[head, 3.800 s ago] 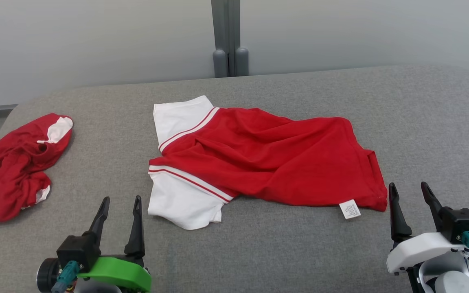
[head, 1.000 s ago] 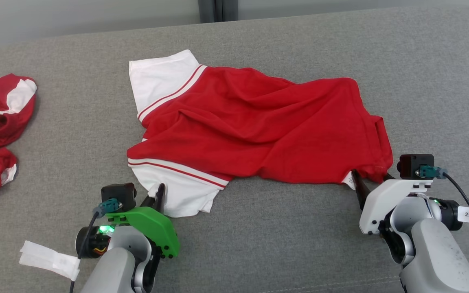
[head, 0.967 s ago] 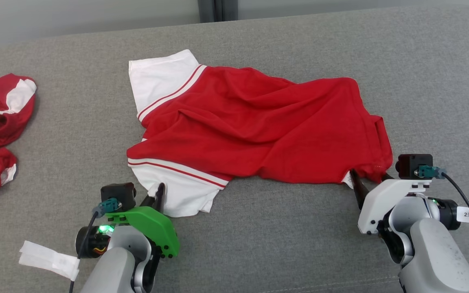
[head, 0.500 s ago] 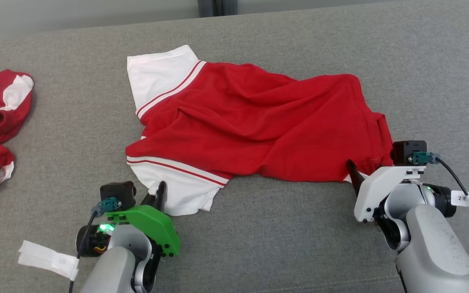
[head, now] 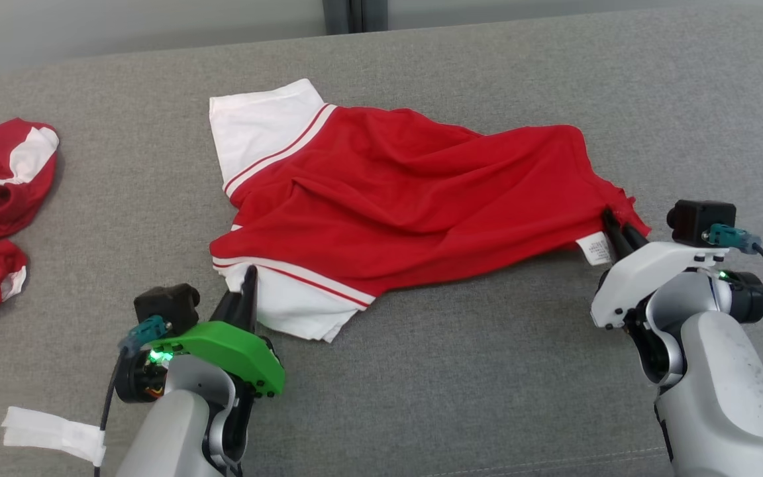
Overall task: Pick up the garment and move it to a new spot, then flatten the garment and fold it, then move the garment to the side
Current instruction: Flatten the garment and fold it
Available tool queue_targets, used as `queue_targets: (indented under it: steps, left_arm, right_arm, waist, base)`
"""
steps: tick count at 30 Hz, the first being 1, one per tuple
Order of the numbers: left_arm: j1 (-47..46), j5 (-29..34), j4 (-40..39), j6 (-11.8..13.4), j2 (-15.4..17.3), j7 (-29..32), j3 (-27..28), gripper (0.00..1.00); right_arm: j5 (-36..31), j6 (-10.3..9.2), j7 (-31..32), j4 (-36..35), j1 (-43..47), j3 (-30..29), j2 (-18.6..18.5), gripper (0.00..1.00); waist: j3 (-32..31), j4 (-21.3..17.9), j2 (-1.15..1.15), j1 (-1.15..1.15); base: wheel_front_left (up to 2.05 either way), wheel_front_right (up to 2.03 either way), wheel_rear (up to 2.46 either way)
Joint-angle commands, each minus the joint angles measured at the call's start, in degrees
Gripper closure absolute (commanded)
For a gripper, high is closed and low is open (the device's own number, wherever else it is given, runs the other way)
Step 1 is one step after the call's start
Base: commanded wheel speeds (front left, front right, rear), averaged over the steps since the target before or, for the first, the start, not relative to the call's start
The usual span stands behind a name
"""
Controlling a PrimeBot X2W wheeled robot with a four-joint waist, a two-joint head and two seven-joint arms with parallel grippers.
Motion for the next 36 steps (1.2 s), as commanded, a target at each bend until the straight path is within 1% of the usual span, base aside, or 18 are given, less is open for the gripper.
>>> queue_targets:
  steps: [1, 5, 7, 11, 14, 16, 18, 23, 26, 29, 33, 36]
  left_arm:
    - [-0.9, -1.5, -1.2, -0.6, -0.1, -1.3, 0.8, 1.00]
    - [-2.2, -5.9, -4.8, -2.9, -1.0, -3.8, 2.6, 1.00]
    - [-3.0, -8.6, -7.2, -4.3, -1.3, -3.9, 2.9, 1.00]
    - [-5.3, -14.5, -12.8, -5.7, -1.6, -2.8, 3.9, 1.00]
    - [-7.9, -19.2, -17.2, -6.3, -1.7, -0.2, 4.9, 1.00]
    - [-10.3, -21.8, -19.9, -6.3, -1.4, 2.0, 6.0, 1.00]
    - [-13.1, -23.6, -22.1, -5.7, -0.3, 4.5, 7.2, 1.00]
    - [-19.9, -26.4, -24.9, -4.1, 2.0, 9.3, 9.4, 1.00]
    - [-23.8, -27.1, -25.6, -3.1, 2.9, 11.4, 10.2, 1.00]
    - [-27.8, -27.6, -25.2, -2.8, 3.4, 12.6, 10.5, 1.00]
    - [-34.6, -25.4, -21.6, -2.2, 4.7, 12.3, 10.6, 1.00]
    - [-40.8, -21.5, -16.9, -3.6, 6.5, 10.8, 9.4, 1.00]
  right_arm:
    - [0.1, 0.00, -0.8, -1.7, 0.1, -0.3, -0.1, 1.00]
    - [1.2, 0.00, -1.1, -6.7, 1.1, -0.4, -0.1, 1.00]
    - [1.8, 0.00, -0.9, -9.7, 1.3, -0.4, -0.2, 1.00]
    - [4.0, 0.00, 0.1, -15.9, 1.8, -0.7, -0.4, 1.00]
    - [5.3, 0.00, 1.7, -20.5, 0.7, -0.6, -1.4, 1.00]
    - [6.2, 0.00, 3.3, -23.3, -0.5, -0.2, -2.2, 1.00]
    - [7.1, 0.00, 5.2, -25.3, -2.1, -0.1, -3.1, 1.00]
    - [8.1, 0.00, 8.6, -28.4, -6.8, 0.7, -5.6, 1.00]
    - [9.1, 0.00, 10.9, -29.2, -9.6, 1.0, -6.5, 1.00]
    - [9.7, 0.00, 13.0, -28.2, -12.7, 1.0, -7.1, 1.00]
    - [9.8, 0.01, 14.5, -22.6, -19.5, 1.9, -6.2, 1.00]
    - [9.1, 0.01, 11.8, -15.4, -26.6, 3.7, -3.9, 1.00]
  waist:
    - [-0.5, -0.3, 0.00, 0.00]
    - [-1.6, -0.5, 0.00, 0.00]
    - [-2.1, -0.6, 0.00, 0.00]
    - [-2.9, -0.8, 0.00, 0.00]
    - [-3.5, -1.1, 0.00, 0.00]
    - [-3.9, -1.4, 0.00, 0.00]
    - [-4.1, -2.0, 0.00, 0.00]
    - [-3.8, -3.0, 0.00, 0.00]
    - [-2.3, -3.6, 0.00, 0.00]
    - [0.5, -4.3, 0.00, 0.00]
    - [6.6, -6.2, 0.00, 0.00]
    - [11.5, -8.5, 0.00, 0.00]
  base:
    - [0.00, 0.00, 0.00]
    - [0.00, 0.00, 0.00]
    - [0.00, 0.00, 0.00]
    - [0.00, 0.00, 0.00]
    - [0.00, 0.00, 0.00]
    - [0.00, 0.00, 0.00]
    - [0.00, 0.00, 0.00]
    - [0.00, 0.00, 0.00]
    - [0.00, 0.00, 0.00]
    - [0.00, 0.00, 0.00]
    - [0.00, 0.00, 0.00]
    - [0.00, 0.00, 0.00]
